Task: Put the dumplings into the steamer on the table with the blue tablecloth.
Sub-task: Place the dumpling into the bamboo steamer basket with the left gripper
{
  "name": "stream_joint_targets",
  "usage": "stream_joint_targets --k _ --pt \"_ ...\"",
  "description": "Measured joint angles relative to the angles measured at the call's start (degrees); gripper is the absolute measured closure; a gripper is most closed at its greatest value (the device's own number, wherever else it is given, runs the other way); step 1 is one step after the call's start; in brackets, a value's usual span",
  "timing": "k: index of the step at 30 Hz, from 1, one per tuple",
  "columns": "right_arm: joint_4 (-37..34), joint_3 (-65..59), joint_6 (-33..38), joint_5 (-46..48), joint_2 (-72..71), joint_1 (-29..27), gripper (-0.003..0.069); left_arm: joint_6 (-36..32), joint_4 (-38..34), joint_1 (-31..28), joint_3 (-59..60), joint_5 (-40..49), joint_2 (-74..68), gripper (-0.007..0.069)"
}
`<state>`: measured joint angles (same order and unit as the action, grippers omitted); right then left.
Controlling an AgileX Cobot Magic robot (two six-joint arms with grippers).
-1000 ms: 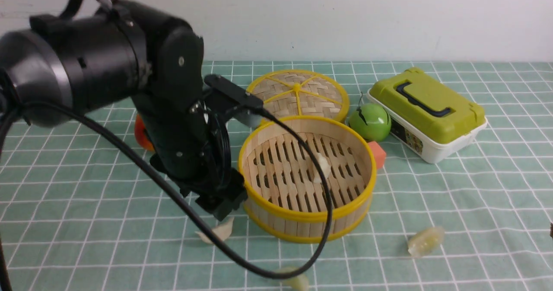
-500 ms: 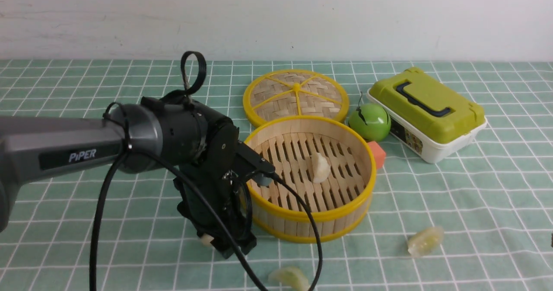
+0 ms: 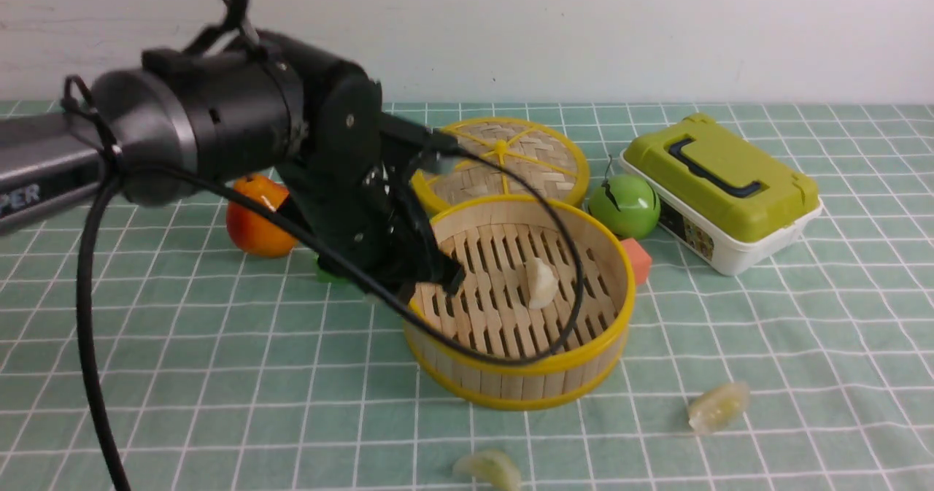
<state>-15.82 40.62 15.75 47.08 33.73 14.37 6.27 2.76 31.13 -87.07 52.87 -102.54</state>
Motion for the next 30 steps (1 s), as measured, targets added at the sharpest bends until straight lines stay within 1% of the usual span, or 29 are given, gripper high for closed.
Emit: stream_joint_targets --k 5,7,13,17,19,21,23,24,25,27,29,30 --pt "0.0 0.0 0.0 -0.5 0.0 0.0 0.0566 2.3 -4.0 0.0 -7.8 -0.8 -2.8 0.0443" --pt "-0.1 0.0 0.0 -0.5 0.0 0.0 0.0564 2.6 -5.6 0.0 -11.2 -1.6 -7.7 0.0443" --pt "-0.2 0.0 0.0 -0.6 0.0 0.0 0.0559 2.7 -6.6 0.0 -16.9 -2.2 -19.3 0.0443" --pt "0.0 0.0 0.0 -0.7 0.0 0.0 0.0554 2.7 -6.2 0.0 -19.3 -2.6 -22.8 0.0435" --pt "0.6 0.0 0.0 -0.7 0.0 0.0 0.055 2.7 -5.9 0.0 -19.8 -3.0 -23.4 0.0397" --pt "1.6 0.0 0.0 -0.7 0.0 0.0 0.0546 2.8 -5.2 0.0 -19.9 -2.7 -23.4 0.0333" --pt "2.2 0.0 0.0 -0.7 0.0 0.0 0.0545 2.8 -4.9 0.0 -21.2 -0.1 -23.3 0.0249" --pt "2.3 0.0 0.0 -0.7 0.0 0.0 0.0545 2.8 -5.0 0.0 -21.4 0.2 -23.2 0.0242" --pt "2.5 0.0 0.0 -0.7 0.0 0.0 0.0545 2.8 -4.9 0.0 -23.0 3.3 -22.8 0.0198" --pt "2.6 0.0 0.0 -0.7 0.0 0.0 0.0545 2.8 -5.2 0.0 -26.8 9.8 -21.7 0.0154" --pt "2.6 0.0 0.0 -0.8 0.0 0.0 0.0545 2.8 -5.9 0.0 -29.1 12.9 -21.0 0.0144" --pt "2.7 0.0 0.0 -1.3 0.0 0.0 0.0545 2.9 -7.2 0.1 -31.5 15.9 -19.4 0.014"
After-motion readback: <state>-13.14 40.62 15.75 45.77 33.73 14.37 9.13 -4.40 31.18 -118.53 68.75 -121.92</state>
